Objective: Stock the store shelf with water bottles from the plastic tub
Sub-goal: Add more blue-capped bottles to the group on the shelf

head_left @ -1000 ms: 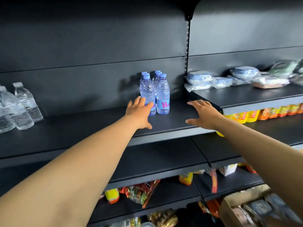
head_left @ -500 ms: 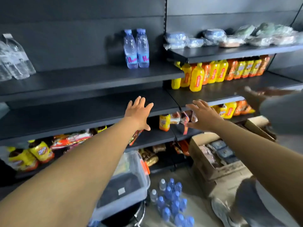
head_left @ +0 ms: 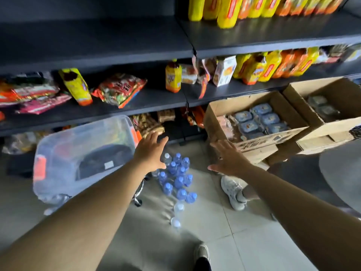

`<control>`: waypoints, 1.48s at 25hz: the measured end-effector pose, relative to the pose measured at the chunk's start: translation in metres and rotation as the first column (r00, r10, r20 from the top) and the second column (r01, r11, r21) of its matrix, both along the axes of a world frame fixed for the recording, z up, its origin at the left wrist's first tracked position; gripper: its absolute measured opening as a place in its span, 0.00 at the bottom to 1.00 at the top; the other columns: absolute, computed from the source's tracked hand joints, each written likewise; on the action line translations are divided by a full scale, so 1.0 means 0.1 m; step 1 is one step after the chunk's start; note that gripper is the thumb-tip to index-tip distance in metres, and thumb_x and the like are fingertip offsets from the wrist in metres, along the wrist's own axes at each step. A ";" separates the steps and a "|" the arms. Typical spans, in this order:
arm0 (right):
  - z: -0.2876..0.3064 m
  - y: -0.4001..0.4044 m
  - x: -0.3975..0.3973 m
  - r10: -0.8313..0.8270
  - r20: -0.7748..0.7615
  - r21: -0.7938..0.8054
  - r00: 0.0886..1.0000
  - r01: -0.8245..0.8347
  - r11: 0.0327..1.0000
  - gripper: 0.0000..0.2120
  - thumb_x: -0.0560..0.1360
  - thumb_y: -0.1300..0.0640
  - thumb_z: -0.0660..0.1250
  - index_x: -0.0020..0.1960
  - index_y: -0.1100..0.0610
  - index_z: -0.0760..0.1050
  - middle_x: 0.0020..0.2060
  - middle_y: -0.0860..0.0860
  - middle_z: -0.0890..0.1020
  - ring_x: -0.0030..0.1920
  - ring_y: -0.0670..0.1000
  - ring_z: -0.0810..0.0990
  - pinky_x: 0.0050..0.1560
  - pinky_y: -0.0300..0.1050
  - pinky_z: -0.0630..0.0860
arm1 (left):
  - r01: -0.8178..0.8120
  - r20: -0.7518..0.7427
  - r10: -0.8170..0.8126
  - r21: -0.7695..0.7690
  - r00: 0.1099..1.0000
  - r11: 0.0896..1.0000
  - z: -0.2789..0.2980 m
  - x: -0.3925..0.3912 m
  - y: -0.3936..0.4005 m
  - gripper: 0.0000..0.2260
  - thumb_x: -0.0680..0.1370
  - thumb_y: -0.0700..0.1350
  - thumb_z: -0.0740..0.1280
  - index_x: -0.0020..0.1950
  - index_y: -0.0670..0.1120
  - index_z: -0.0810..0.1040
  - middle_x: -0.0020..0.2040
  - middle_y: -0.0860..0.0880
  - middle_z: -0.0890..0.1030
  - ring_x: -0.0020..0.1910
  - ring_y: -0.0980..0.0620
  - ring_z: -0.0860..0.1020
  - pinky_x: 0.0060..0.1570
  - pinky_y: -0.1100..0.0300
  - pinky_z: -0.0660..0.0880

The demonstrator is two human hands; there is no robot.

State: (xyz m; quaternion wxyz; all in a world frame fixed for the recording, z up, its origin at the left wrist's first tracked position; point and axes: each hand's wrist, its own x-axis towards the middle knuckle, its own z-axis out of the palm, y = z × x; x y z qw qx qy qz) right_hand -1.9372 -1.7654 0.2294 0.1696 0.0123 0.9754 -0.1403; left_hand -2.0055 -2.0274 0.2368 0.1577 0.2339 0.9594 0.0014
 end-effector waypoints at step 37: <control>-6.36 0.11 0.48 -0.566 -0.018 -0.724 0.824 0.380 0.576 0.21 0.67 0.59 0.75 0.56 0.48 0.72 0.48 0.44 0.80 0.46 0.45 0.78 0.45 0.38 0.73 | -0.291 0.348 0.047 0.694 0.936 0.659 -6.31 0.31 0.86 0.24 0.72 0.45 0.73 0.66 0.44 0.71 0.61 0.49 0.77 0.58 0.52 0.74 0.58 0.62 0.68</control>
